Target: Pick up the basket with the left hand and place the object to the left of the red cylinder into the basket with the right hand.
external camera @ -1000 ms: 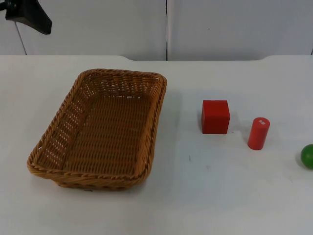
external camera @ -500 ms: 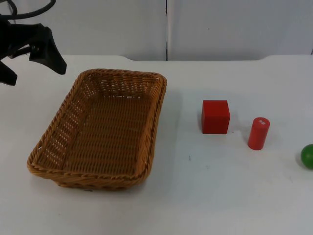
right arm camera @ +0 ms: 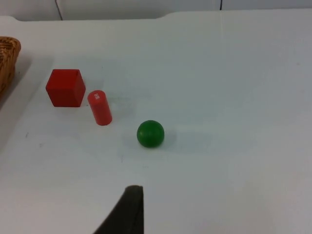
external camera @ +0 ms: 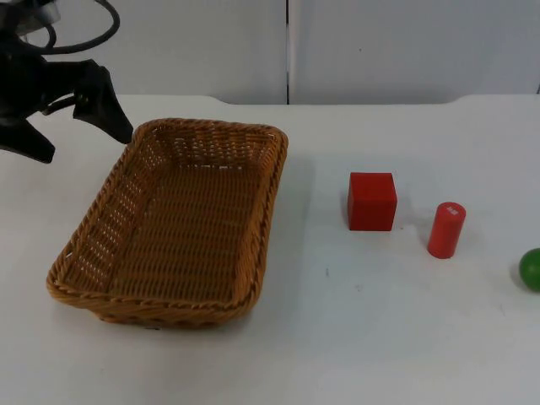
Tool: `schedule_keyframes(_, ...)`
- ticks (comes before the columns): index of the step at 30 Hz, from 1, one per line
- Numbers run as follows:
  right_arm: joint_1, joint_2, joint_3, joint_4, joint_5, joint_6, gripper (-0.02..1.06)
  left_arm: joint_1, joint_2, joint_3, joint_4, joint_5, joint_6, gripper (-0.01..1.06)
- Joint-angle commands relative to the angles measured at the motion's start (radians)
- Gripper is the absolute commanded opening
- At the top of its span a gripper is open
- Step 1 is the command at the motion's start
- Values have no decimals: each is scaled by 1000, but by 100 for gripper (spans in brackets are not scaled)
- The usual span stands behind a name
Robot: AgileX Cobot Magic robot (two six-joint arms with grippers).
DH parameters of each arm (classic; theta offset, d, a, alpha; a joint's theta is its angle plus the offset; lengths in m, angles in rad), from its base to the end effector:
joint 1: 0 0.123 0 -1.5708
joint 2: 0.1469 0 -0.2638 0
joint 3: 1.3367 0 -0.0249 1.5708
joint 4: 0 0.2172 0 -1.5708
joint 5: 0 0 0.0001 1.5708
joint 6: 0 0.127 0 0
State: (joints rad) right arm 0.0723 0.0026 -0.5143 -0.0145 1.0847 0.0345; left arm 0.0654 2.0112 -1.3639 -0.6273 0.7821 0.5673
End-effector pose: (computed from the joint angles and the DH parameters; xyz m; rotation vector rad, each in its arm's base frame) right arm 0.0168 -0.0004 0.2459 -0.0379 2.0565 0.0488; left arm 0.3838 -0.0276 0.1390 0.1359 2.7248 -0.5524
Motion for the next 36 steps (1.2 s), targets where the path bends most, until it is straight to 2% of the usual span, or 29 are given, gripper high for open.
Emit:
schedule_keyframes(1, -1, -3, -2, -9, -6, 4, 105, 1, 13, -17, 9, 14, 4, 105)
schedule_keyframes(6, -1, -3, -2, -9, -6, 4, 105, 1, 13, -18, 8, -6, 4, 105)
schedule_keyframes(13, -1, -3, -2, -9, -6, 4, 105, -5, 13, -18, 10, 18, 4, 105)
schedule_keyframes(19, -1, -3, -2, -9, -6, 2, 105, -12, 11, -18, 1, 71, -16, 105)
schedule_keyframes(22, -1, -3, -2, -9, -6, 2, 105, -38, 2, -18, 16, 78, -33, 105)
schedule_keyframes(24, -1, -3, -2, -9, -6, 2, 105, -52, -3, -18, 33, 61, -37, 105)
schedule_keyframes(28, -1, -3, -2, -9, -6, 2, 105, -125, -4, -18, 160, -44, -119, 105)
schedule_keyframes(36, -1, -3, -2, -9, -6, 2, 105, -134, 17, -18, 125, -82, -89, 105)
